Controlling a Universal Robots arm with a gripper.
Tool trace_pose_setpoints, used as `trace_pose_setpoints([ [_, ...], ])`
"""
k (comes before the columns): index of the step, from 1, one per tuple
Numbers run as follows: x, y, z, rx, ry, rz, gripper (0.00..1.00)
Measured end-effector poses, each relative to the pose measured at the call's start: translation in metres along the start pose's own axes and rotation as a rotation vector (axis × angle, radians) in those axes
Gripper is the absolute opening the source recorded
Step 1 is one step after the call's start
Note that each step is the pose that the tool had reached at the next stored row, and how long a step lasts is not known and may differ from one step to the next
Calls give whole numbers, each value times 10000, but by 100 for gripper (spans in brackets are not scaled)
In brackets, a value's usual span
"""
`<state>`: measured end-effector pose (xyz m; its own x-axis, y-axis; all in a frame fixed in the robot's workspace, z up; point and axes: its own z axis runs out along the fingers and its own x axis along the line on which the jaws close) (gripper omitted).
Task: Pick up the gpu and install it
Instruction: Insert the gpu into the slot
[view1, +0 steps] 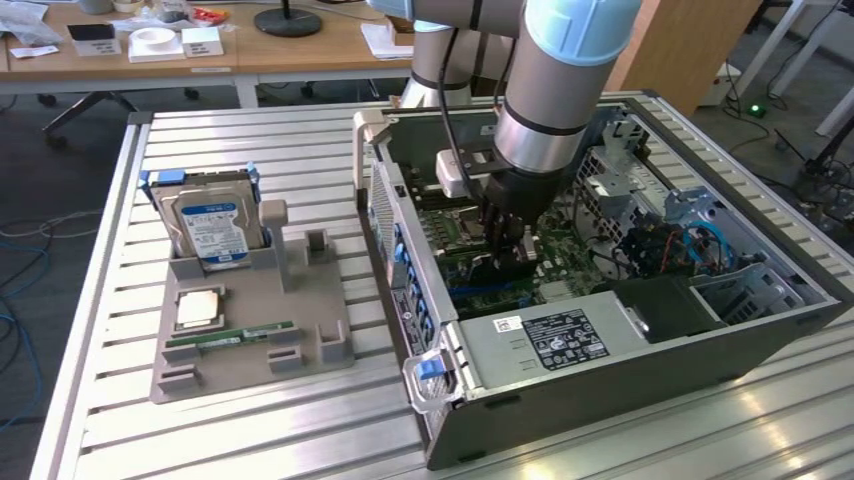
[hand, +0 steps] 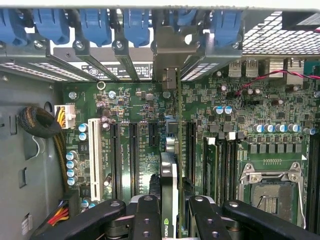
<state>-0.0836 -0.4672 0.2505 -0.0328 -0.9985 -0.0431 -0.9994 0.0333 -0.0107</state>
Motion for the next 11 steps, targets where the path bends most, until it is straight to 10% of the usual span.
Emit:
trace_pose_setpoints([
  [11, 1, 0, 10, 0, 0, -1, 27],
])
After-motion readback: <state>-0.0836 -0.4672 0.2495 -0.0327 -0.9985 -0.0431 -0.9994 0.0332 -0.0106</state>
